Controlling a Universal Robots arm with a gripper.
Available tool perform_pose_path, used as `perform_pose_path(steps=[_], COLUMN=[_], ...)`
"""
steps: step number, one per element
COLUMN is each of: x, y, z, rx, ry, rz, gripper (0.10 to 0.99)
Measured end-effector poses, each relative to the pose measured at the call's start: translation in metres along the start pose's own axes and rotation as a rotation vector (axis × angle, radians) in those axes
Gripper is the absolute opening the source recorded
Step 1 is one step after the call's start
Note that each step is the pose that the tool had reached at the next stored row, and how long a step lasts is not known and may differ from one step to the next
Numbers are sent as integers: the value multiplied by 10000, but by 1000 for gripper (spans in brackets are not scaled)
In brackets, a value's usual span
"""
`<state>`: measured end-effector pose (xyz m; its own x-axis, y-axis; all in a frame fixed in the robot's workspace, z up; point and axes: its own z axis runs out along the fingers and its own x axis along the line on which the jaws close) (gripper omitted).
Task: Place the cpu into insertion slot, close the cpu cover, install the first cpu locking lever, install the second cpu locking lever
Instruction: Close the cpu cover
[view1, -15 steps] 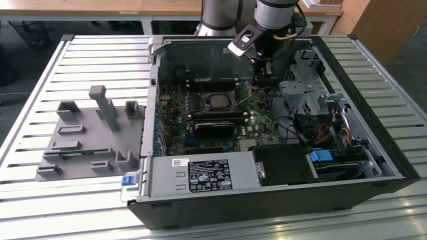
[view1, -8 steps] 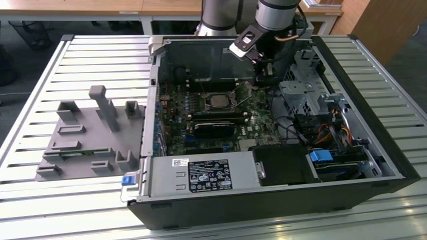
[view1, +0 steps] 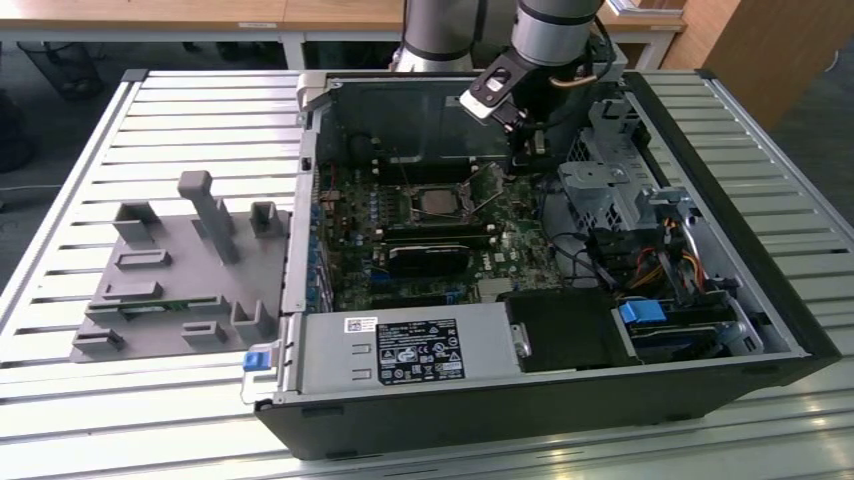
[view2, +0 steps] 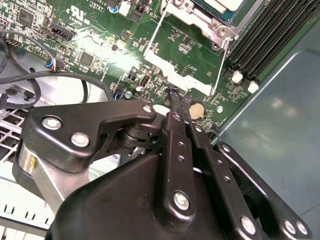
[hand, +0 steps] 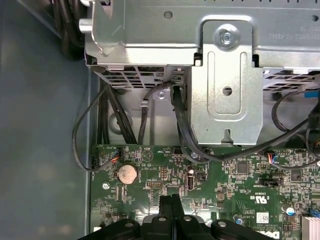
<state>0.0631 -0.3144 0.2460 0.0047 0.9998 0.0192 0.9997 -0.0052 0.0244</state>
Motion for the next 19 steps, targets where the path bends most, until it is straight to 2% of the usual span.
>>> perform_pose_path(steps=[6, 10, 19], x=[-1, -2, -2], y=[-1, -9, -156], z=[59, 72, 69], rx=[21, 24, 24], ry=[-1, -1, -1], rz=[1, 0, 0], gripper=[106, 106, 106])
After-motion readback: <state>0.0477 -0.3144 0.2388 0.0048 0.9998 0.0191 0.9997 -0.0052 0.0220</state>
